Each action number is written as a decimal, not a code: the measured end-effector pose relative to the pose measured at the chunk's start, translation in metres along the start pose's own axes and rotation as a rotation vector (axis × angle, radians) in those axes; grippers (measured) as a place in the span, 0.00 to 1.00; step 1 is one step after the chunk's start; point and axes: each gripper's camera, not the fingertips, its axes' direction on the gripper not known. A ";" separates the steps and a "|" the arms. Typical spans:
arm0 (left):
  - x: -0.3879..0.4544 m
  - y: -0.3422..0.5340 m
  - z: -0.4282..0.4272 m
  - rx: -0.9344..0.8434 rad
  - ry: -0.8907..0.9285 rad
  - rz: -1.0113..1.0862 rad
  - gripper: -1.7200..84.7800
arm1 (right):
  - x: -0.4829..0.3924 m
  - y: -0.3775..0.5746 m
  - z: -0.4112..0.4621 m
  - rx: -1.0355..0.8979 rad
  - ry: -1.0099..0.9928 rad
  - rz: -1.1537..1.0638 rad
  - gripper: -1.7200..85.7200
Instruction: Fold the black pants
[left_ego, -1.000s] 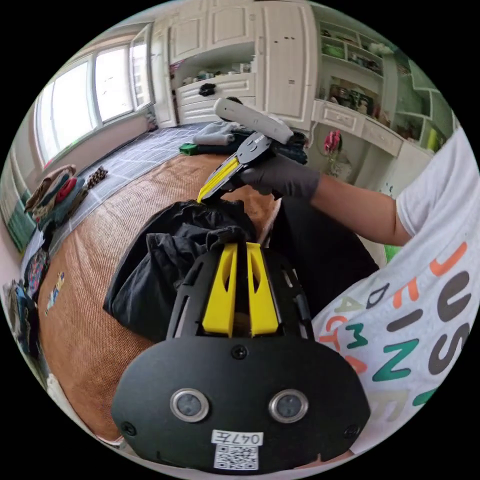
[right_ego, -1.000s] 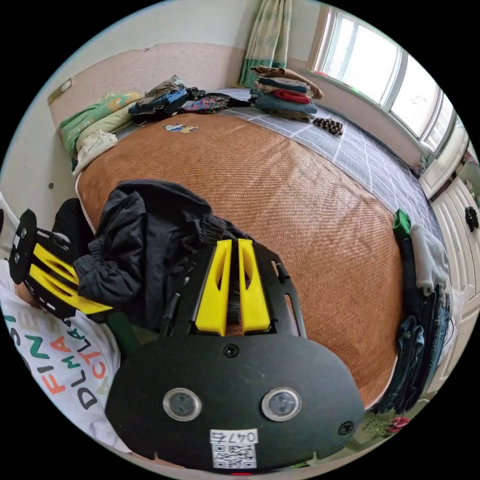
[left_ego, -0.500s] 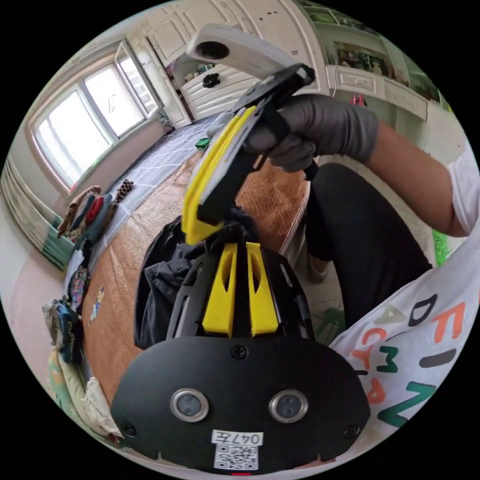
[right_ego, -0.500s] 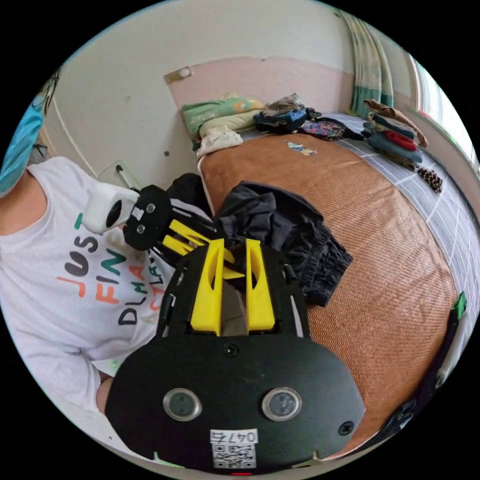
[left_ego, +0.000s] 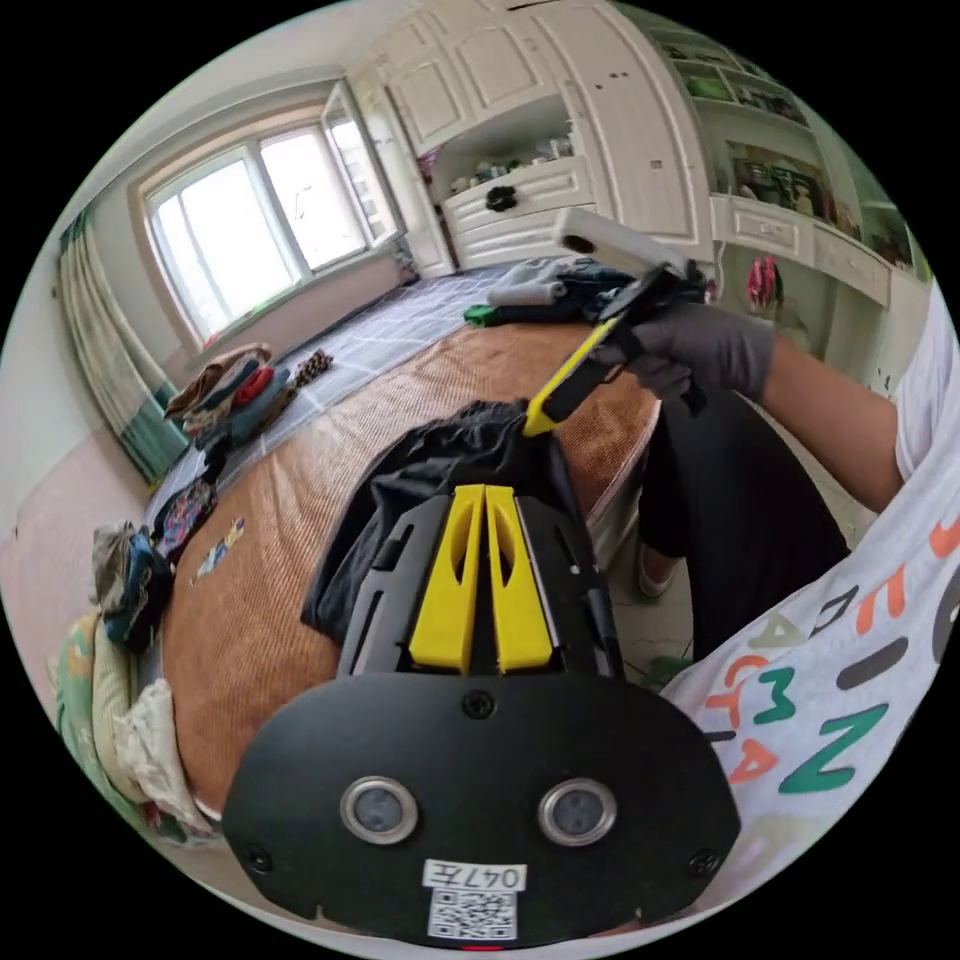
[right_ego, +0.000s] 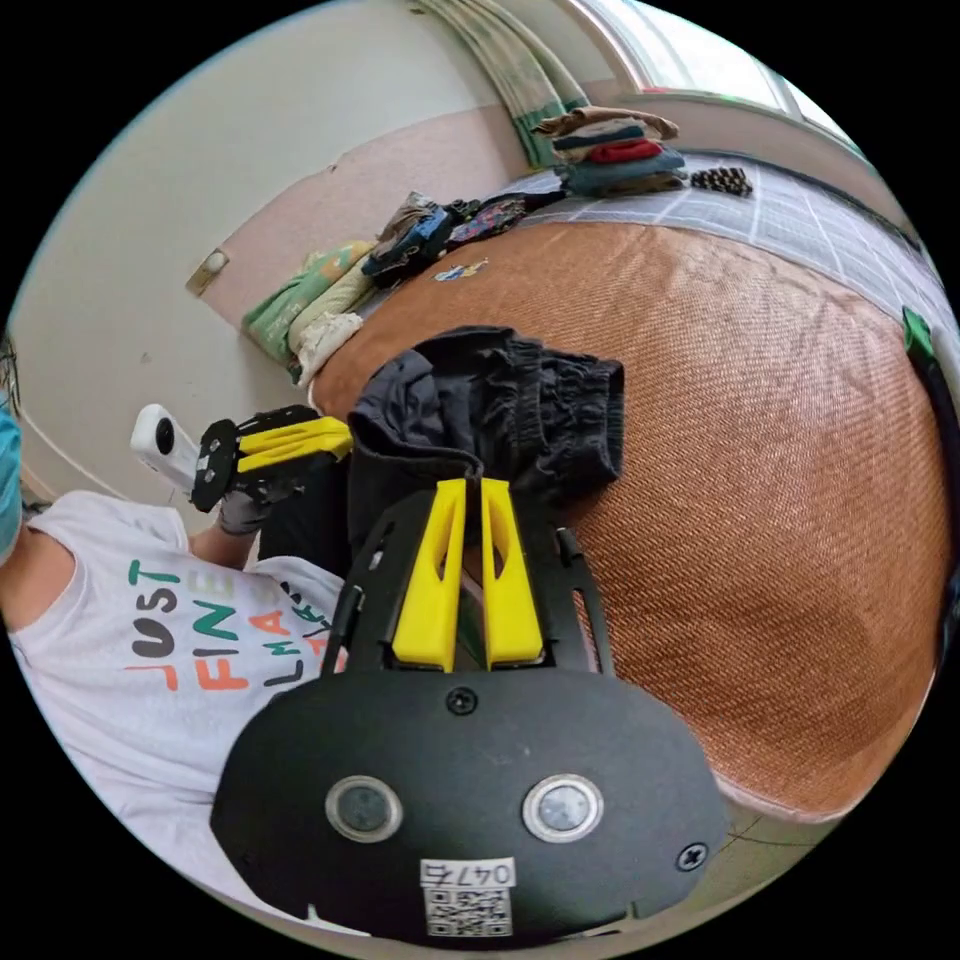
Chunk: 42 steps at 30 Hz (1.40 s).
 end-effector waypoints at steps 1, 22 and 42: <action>-0.008 0.007 0.005 -0.011 -0.009 -0.022 0.01 | 0.003 0.011 0.004 0.002 0.018 0.038 0.02; -0.194 0.137 0.219 0.070 0.281 -0.356 0.01 | -0.083 -0.001 0.077 0.060 0.374 -0.154 0.01; -0.194 0.444 0.424 0.135 0.618 -0.985 0.09 | 0.039 0.047 0.113 0.210 0.020 0.050 0.01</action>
